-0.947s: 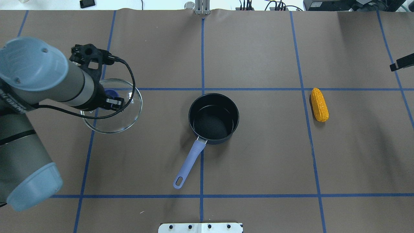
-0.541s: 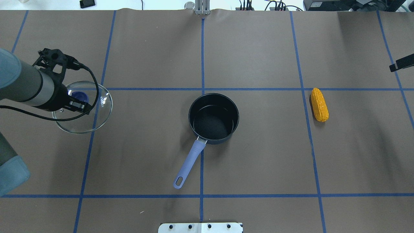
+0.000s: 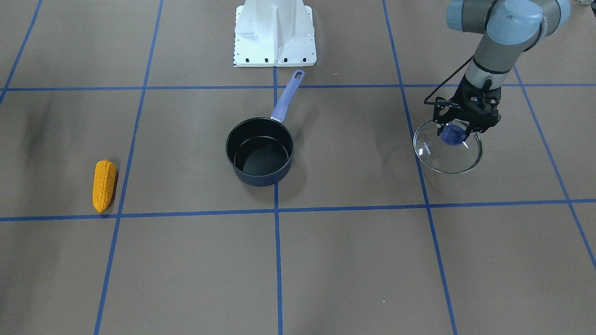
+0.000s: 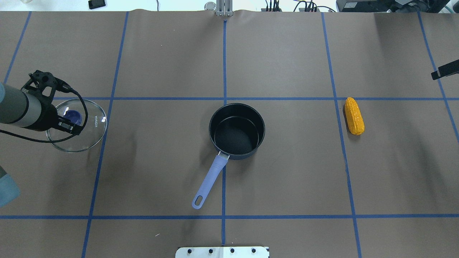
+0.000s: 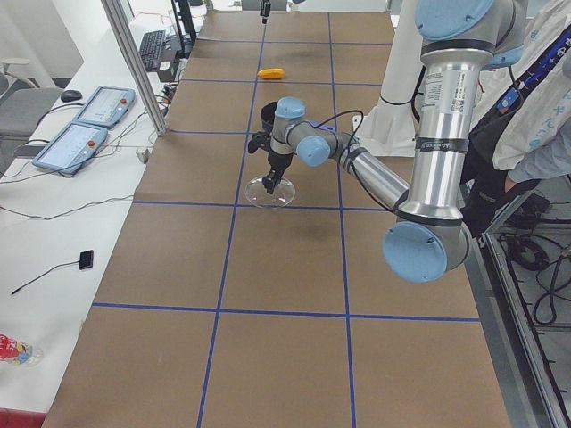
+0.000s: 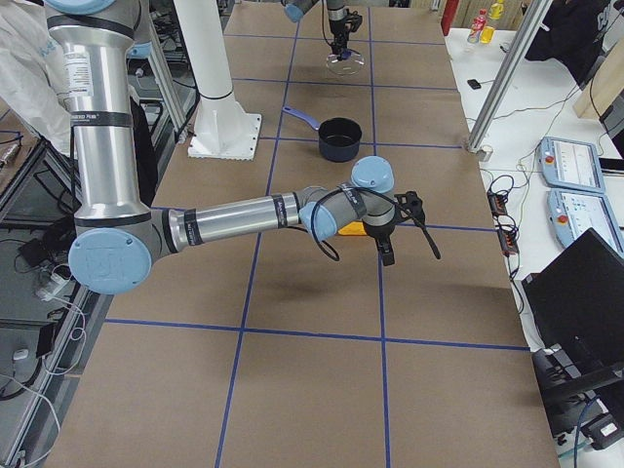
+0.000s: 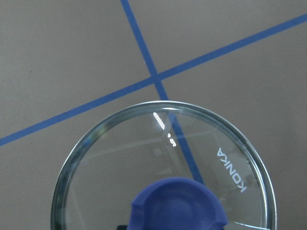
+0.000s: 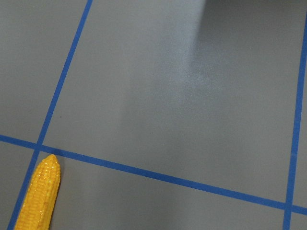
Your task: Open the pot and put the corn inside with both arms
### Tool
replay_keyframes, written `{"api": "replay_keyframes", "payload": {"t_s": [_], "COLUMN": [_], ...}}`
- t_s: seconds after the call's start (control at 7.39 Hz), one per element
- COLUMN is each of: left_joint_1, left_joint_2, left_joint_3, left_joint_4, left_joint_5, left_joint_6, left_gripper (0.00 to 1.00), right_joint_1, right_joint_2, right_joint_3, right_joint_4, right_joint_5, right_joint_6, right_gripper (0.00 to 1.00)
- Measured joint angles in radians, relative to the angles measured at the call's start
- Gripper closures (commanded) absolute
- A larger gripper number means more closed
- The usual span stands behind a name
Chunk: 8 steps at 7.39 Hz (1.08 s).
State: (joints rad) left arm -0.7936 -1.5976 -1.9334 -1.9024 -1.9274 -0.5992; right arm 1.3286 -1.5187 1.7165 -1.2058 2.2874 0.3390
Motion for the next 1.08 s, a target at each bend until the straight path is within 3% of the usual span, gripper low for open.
{"api": "replay_keyframes", "payload": {"t_s": [0.27, 0.41, 0.54, 0.68, 1.08], "left_joint_1": [0.002, 0.004, 0.006, 0.007, 0.000], "left_joint_2": [0.009, 0.008, 0.006, 0.003, 0.002], "left_joint_3": [0.131, 0.174, 0.193, 0.202, 0.200], "left_joint_4": [-0.169, -0.225, -0.249, -0.256, -0.261], "left_joint_5": [-0.020, -0.024, -0.025, -0.025, -0.058], "left_joint_6": [0.000, -0.002, -0.004, -0.005, -0.002], "left_gripper": [1.00, 0.94, 0.51, 0.02, 0.01], "right_joint_1": [-0.004, -0.004, -0.005, -0.006, -0.010], "right_joint_2": [0.000, 0.000, 0.000, 0.000, 0.000], "right_joint_3": [0.000, 0.000, 0.000, 0.000, 0.000], "right_joint_4": [0.000, 0.000, 0.000, 0.000, -0.001], "right_joint_5": [-0.005, -0.006, -0.006, -0.006, -0.005], "right_joint_6": [0.000, 0.000, 0.000, 0.000, 0.000], "right_gripper": [0.00, 0.00, 0.00, 0.00, 0.00]}}
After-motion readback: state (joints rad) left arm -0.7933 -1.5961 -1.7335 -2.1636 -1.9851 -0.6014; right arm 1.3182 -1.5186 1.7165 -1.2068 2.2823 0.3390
